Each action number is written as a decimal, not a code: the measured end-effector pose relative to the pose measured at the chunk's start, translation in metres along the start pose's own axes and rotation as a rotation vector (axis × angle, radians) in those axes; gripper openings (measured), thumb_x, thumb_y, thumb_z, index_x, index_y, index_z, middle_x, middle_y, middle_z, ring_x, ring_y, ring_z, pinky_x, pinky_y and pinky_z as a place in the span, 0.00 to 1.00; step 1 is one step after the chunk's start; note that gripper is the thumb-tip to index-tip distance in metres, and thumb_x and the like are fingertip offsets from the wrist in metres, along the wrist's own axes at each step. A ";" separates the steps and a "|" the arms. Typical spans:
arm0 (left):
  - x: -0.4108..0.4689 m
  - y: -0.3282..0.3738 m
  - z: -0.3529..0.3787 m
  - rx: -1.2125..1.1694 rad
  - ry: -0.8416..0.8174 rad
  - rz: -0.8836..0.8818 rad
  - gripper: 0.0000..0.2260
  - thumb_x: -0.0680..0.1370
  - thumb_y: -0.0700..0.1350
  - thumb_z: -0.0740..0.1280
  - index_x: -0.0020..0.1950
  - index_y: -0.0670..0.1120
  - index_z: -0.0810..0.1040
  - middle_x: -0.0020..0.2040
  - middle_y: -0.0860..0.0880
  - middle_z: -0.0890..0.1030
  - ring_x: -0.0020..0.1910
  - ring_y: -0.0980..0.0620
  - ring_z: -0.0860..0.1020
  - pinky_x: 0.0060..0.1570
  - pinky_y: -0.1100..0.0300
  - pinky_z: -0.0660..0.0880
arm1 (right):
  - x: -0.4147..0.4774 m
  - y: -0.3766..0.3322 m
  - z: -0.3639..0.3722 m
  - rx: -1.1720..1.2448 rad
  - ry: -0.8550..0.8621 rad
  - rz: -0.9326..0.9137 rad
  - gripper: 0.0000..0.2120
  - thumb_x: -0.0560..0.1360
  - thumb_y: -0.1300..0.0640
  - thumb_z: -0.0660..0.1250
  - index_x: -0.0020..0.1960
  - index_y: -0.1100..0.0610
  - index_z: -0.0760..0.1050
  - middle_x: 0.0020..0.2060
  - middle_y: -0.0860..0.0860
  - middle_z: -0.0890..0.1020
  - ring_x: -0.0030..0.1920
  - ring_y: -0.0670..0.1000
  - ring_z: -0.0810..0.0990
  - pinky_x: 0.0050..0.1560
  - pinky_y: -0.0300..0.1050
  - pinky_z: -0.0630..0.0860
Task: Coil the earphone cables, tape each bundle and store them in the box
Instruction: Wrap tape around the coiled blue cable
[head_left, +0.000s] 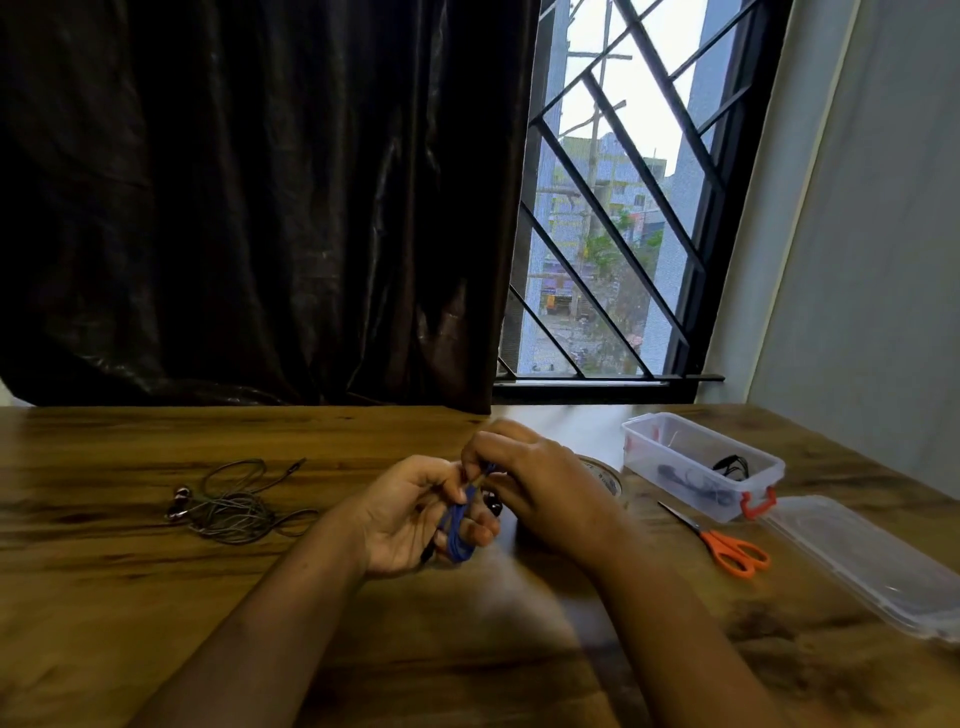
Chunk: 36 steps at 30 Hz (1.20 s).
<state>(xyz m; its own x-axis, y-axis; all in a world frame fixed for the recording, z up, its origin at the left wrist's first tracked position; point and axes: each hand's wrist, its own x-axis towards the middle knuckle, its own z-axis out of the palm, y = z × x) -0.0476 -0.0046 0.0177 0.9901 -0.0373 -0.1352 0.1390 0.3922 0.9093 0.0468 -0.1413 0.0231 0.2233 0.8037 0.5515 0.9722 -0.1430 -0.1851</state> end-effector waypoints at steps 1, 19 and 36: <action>-0.001 0.001 -0.002 0.015 -0.014 0.009 0.11 0.68 0.34 0.57 0.48 0.38 0.73 0.32 0.39 0.79 0.26 0.48 0.79 0.20 0.65 0.71 | 0.000 0.000 0.000 -0.004 0.014 0.008 0.09 0.76 0.61 0.64 0.48 0.46 0.71 0.49 0.38 0.70 0.48 0.43 0.75 0.47 0.41 0.75; 0.029 -0.009 0.004 0.661 0.464 0.640 0.05 0.72 0.37 0.71 0.44 0.46 0.80 0.34 0.40 0.79 0.29 0.54 0.76 0.29 0.65 0.74 | -0.006 0.013 0.006 -0.278 0.144 0.295 0.07 0.80 0.53 0.60 0.56 0.47 0.72 0.53 0.44 0.74 0.45 0.50 0.78 0.34 0.38 0.66; 0.039 -0.021 0.001 1.153 0.562 0.805 0.02 0.79 0.39 0.62 0.48 0.46 0.72 0.42 0.57 0.70 0.40 0.62 0.70 0.38 0.71 0.67 | -0.002 0.020 0.009 0.123 0.095 0.385 0.05 0.79 0.51 0.62 0.45 0.49 0.73 0.42 0.44 0.73 0.39 0.42 0.72 0.34 0.31 0.64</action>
<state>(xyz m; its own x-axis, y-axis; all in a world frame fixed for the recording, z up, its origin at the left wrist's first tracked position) -0.0118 -0.0156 -0.0063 0.7087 0.2797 0.6476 -0.2175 -0.7867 0.5778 0.0655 -0.1405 0.0114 0.5801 0.6473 0.4944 0.8020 -0.3482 -0.4853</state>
